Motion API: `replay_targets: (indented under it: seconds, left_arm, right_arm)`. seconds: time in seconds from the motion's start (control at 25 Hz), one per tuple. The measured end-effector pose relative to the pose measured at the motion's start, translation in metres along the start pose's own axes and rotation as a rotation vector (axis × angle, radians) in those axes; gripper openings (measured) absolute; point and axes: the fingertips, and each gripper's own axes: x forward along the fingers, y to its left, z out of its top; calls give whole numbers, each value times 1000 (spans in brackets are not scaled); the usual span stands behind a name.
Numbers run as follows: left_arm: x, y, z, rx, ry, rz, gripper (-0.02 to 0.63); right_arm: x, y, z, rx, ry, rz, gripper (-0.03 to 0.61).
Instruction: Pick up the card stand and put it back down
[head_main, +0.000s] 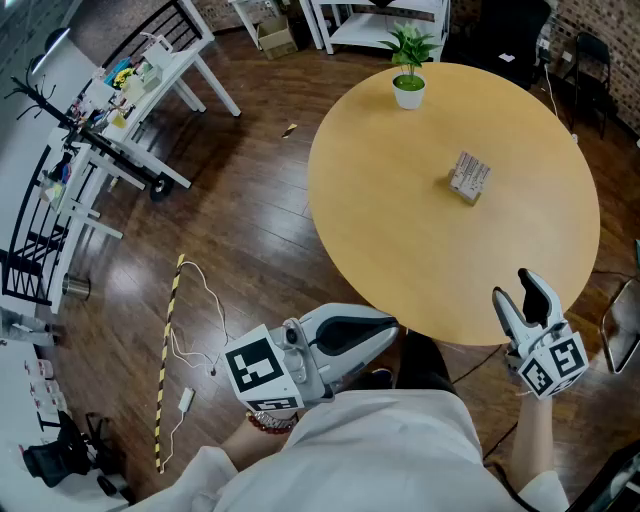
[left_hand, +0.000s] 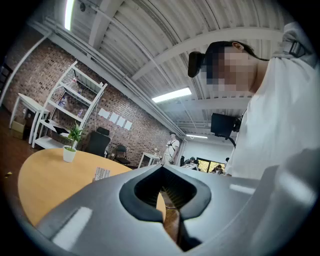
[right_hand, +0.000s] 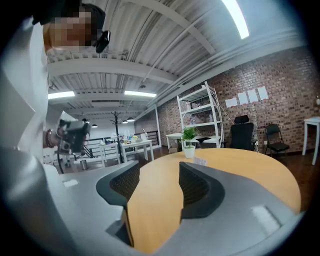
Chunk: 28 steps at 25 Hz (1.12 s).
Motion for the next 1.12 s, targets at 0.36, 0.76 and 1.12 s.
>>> replay_targets:
  seconds: [0.36, 0.76, 1.12]
  left_arm:
    - [105, 49, -1, 5, 6, 31, 2]
    - [128, 132, -32, -90, 53, 168, 2]
    - [165, 121, -6, -174, 18, 197, 2]
  right_arm:
    - [122, -165, -87, 21, 189, 2, 287]
    - [258, -223, -179, 3, 368, 97, 308]
    - [224, -256, -167, -36, 396, 109, 144]
